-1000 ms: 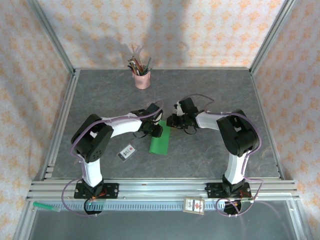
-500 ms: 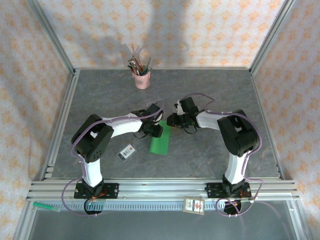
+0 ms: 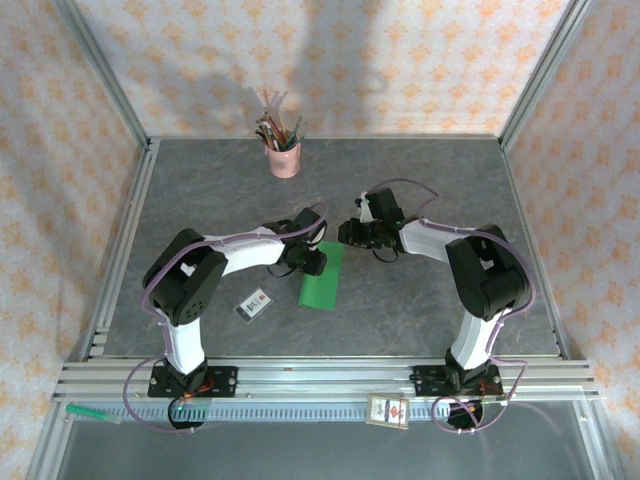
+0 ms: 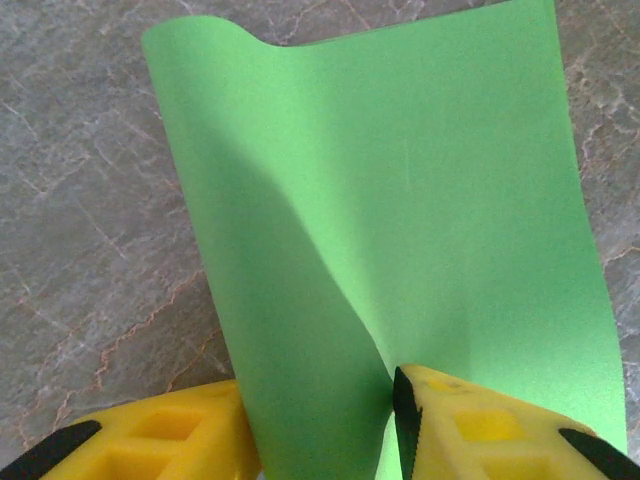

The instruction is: Fold a paper plane with a square sheet of paper (pick it up from the middle)

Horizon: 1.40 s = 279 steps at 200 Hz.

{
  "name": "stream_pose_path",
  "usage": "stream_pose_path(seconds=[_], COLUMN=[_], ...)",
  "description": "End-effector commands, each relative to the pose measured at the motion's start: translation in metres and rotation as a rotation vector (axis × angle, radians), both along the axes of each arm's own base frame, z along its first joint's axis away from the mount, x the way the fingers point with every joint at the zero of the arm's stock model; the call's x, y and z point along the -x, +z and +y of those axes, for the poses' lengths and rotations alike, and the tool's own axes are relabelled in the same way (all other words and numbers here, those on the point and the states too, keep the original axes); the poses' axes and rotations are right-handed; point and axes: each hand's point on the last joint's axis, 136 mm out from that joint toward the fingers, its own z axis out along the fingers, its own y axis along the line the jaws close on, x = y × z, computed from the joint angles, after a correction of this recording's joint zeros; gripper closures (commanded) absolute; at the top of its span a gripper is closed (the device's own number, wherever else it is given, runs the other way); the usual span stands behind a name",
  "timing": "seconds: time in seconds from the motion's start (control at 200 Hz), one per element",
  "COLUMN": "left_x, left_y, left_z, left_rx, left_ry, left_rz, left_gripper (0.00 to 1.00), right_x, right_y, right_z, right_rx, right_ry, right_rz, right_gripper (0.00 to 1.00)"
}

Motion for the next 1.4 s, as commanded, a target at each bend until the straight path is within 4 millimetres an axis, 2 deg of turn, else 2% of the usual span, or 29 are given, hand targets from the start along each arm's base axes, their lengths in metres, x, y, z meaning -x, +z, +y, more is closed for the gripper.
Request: stream_pose_path(seconds=[0.0, 0.455, 0.936, 1.106, 1.391], left_x=[0.017, 0.017, 0.018, 0.018, 0.018], left_y=[-0.047, -0.050, -0.051, -0.052, -0.051], left_z=[0.053, 0.052, 0.052, 0.053, 0.052], left_rx=[-0.225, -0.237, -0.240, -0.240, -0.241], left_ry=[0.061, 0.057, 0.057, 0.057, 0.055], left_rz=[0.078, 0.079, 0.077, 0.078, 0.075], left_gripper=[0.55, 0.52, 0.52, 0.52, 0.52], right_x=[0.000, 0.013, 0.033, 0.039, 0.043], right_y=[0.006, -0.003, -0.016, -0.027, -0.033], right_z=[-0.006, 0.001, 0.026, 0.026, 0.024], right_rx=[0.018, -0.045, -0.117, -0.110, -0.085], right_ry=[-0.012, 0.008, 0.070, 0.061, 0.059], right_rz=[-0.018, 0.043, 0.124, 0.156, 0.166], right_gripper=[0.69, 0.70, 0.73, 0.74, 0.75])
